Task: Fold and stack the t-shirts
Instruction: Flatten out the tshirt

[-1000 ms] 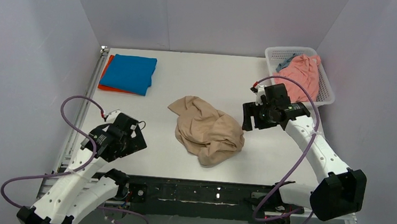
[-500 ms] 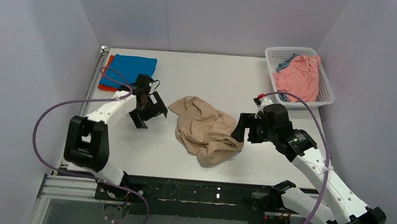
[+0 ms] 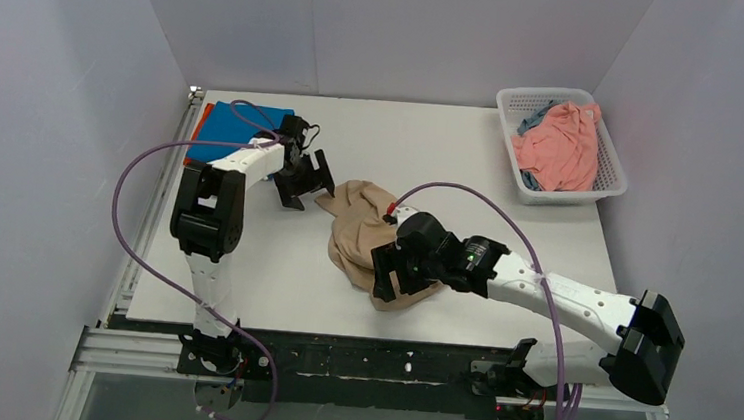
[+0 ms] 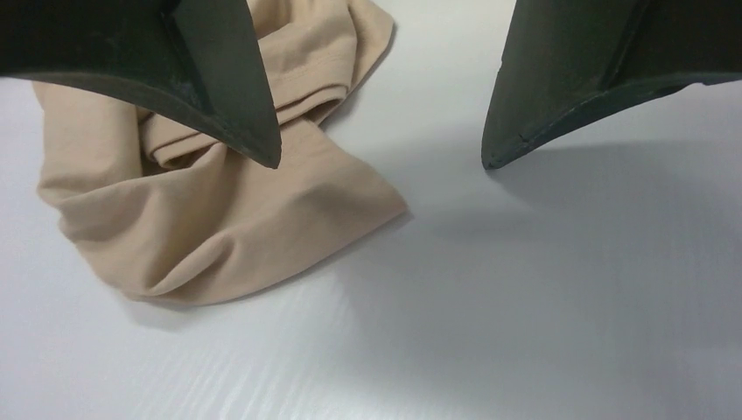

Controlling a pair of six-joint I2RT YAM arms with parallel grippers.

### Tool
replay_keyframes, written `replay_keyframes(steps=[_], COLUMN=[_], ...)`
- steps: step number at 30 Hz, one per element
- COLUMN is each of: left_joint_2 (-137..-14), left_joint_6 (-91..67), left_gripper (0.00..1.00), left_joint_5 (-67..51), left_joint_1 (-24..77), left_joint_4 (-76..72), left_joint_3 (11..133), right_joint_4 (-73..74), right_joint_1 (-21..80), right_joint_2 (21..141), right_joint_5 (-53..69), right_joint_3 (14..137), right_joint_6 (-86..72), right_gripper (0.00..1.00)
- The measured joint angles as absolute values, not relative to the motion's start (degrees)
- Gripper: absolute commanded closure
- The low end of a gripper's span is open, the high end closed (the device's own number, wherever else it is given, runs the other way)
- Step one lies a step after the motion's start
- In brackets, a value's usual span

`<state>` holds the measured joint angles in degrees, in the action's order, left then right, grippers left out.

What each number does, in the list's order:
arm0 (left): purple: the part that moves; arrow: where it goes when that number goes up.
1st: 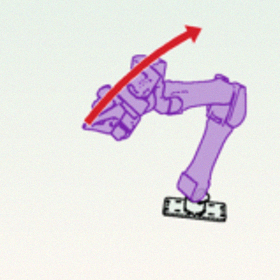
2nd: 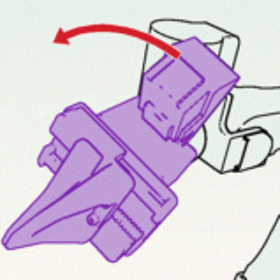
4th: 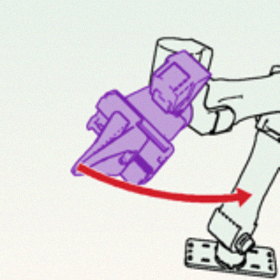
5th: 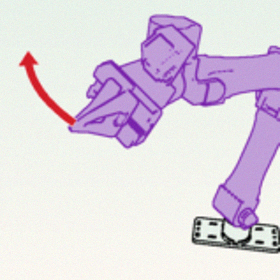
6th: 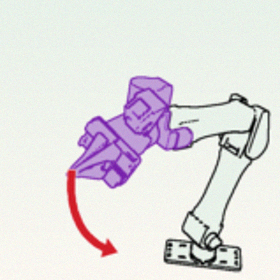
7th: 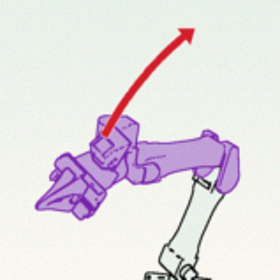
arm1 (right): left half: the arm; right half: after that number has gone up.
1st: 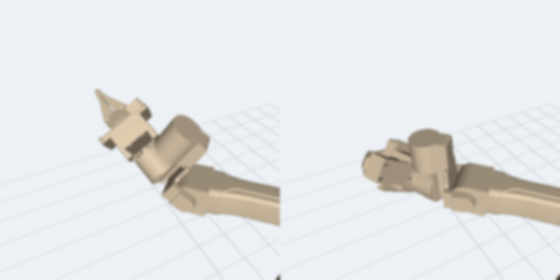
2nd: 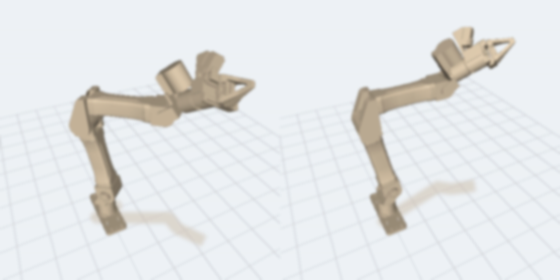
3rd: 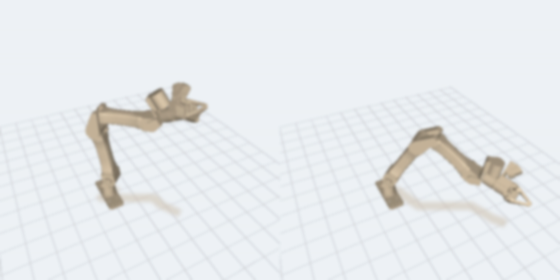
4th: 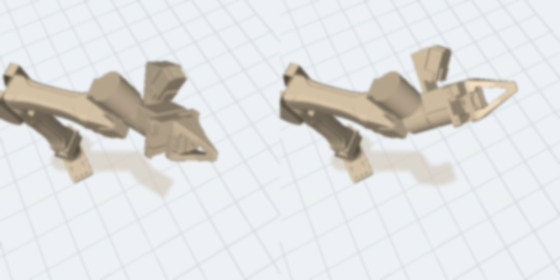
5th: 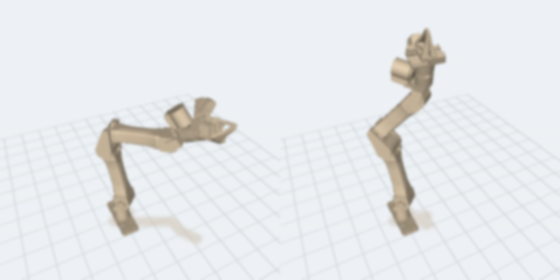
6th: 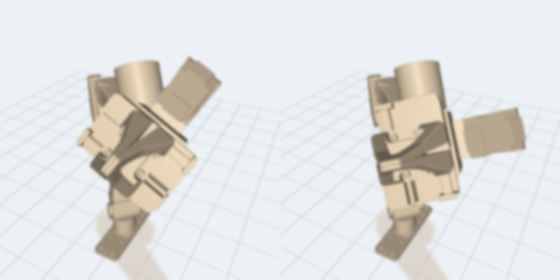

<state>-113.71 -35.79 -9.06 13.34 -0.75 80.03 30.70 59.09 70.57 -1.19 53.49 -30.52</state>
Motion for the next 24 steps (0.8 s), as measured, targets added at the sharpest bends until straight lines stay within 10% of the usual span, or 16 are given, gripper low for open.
replay_keyframes(steps=[5,13,24], left_joint_2=[-117.56,-122.87,-120.33], left_joint_6=[-34.76,-30.96,-33.85], left_gripper=[0.27,0.97,1.00], left_joint_5=[-9.96,-0.73,5.06], left_joint_1=[14.33,21.15,22.11], left_joint_4=[-0.69,3.66,6.50], left_joint_3=[85.36,93.12,89.80], right_joint_4=[30.28,30.46,33.63], right_joint_1=[61.73,62.46,64.49], right_joint_2=[72.25,72.23,80.05], right_joint_5=[-1.80,-4.45,-11.73], right_joint_3=[54.24,54.24,55.86], right_joint_6=[-31.11,-31.55,-37.52], right_gripper=[0.18,0.23,0.30])
